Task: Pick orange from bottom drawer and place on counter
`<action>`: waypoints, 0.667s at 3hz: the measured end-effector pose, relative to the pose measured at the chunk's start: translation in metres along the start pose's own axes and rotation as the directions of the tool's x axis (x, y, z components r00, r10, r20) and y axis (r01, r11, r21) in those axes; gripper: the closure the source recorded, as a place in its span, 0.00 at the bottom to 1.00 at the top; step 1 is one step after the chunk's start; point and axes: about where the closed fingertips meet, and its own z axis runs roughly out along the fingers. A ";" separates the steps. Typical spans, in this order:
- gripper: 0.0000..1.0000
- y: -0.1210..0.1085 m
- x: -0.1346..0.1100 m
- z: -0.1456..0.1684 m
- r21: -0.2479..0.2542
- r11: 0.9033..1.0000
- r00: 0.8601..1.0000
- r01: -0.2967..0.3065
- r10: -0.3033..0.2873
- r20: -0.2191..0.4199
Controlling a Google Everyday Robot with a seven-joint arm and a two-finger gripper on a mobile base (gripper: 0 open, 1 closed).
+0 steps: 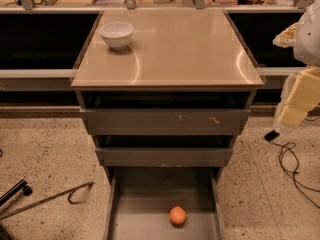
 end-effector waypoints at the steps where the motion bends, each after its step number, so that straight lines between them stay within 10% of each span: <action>1: 0.00 0.000 0.000 0.000 0.000 1.000 1.000 0.000 0.000 0.000; 2: 0.00 0.011 0.002 0.029 -0.008 1.000 1.000 0.002 -0.002 0.028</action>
Offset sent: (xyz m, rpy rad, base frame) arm -0.0080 0.0151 -0.1047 0.0895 0.0155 0.0341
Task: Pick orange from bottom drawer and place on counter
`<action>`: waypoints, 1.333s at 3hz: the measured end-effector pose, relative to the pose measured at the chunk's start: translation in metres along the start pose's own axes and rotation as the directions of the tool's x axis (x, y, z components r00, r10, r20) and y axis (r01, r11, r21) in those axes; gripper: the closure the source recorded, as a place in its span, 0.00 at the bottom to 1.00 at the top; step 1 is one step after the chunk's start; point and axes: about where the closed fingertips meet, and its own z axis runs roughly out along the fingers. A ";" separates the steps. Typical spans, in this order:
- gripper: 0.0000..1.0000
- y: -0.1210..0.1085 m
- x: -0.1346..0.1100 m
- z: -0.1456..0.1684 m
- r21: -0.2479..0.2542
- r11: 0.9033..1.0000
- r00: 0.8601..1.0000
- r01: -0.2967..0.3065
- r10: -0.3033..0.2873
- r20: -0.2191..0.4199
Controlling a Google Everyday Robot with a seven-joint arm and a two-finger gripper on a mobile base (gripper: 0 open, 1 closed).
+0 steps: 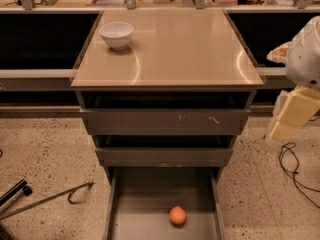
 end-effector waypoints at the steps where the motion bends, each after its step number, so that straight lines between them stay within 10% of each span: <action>1: 0.00 0.031 0.003 0.074 -0.071 0.997 0.995 0.001 0.006 0.099; 3: 0.00 0.095 0.012 0.244 -0.250 0.961 0.962 -0.118 0.173 0.213; 4: 0.00 0.095 0.012 0.244 -0.250 0.961 0.962 -0.118 0.174 0.213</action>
Offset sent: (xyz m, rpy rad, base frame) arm -0.0104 0.0784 -0.2902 0.4075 0.1611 0.0398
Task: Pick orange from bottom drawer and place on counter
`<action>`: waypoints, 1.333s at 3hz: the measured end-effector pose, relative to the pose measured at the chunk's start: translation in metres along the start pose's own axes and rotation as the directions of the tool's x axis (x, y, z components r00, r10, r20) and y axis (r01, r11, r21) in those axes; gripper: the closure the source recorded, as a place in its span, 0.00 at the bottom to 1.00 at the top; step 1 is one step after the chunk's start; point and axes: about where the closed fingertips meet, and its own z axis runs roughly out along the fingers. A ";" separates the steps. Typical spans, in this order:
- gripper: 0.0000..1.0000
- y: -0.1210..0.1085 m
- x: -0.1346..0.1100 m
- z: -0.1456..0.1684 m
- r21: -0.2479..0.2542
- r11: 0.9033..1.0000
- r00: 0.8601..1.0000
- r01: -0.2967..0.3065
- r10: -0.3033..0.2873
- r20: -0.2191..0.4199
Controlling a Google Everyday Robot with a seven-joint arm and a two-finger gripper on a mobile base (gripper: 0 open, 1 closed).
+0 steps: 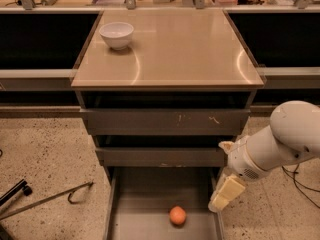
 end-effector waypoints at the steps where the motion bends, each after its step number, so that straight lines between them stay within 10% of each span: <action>1: 0.00 0.003 0.024 0.038 -0.011 0.999 1.000 -0.030 0.030 0.005; 4: 0.00 -0.007 0.113 0.215 -0.052 0.969 0.963 -0.242 0.246 0.107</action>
Offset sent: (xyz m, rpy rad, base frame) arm -0.0074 -0.0124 -0.2317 0.0428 0.0451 -0.2076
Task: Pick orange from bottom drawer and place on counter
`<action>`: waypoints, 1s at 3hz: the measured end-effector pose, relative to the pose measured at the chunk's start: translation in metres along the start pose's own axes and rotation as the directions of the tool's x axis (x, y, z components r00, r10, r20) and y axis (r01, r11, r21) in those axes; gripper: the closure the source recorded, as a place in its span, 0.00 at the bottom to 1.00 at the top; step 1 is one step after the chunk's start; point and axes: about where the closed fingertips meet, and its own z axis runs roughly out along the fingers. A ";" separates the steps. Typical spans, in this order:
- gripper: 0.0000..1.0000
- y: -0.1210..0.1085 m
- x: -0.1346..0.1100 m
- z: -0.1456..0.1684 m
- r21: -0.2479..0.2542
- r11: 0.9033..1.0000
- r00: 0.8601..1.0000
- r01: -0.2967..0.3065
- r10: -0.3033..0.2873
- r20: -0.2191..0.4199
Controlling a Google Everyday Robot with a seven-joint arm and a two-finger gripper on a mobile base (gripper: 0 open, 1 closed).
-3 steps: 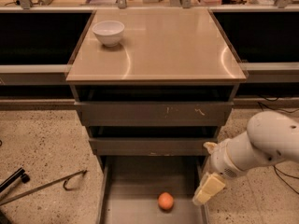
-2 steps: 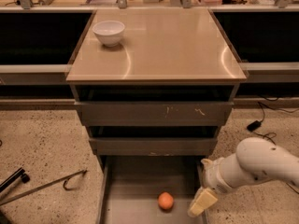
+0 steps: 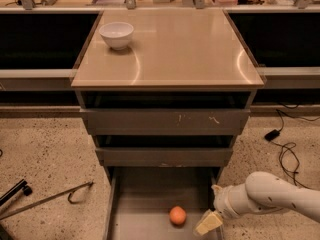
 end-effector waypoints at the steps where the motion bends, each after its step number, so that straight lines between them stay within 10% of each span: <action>1: 0.00 0.000 0.000 0.000 -0.001 1.000 1.000 0.000 0.000 0.000; 3: 0.00 0.002 0.009 0.081 -0.076 0.997 0.999 -0.034 0.031 -0.031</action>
Offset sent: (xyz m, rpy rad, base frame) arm -0.0058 0.0363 -0.0520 0.0381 0.1235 0.0165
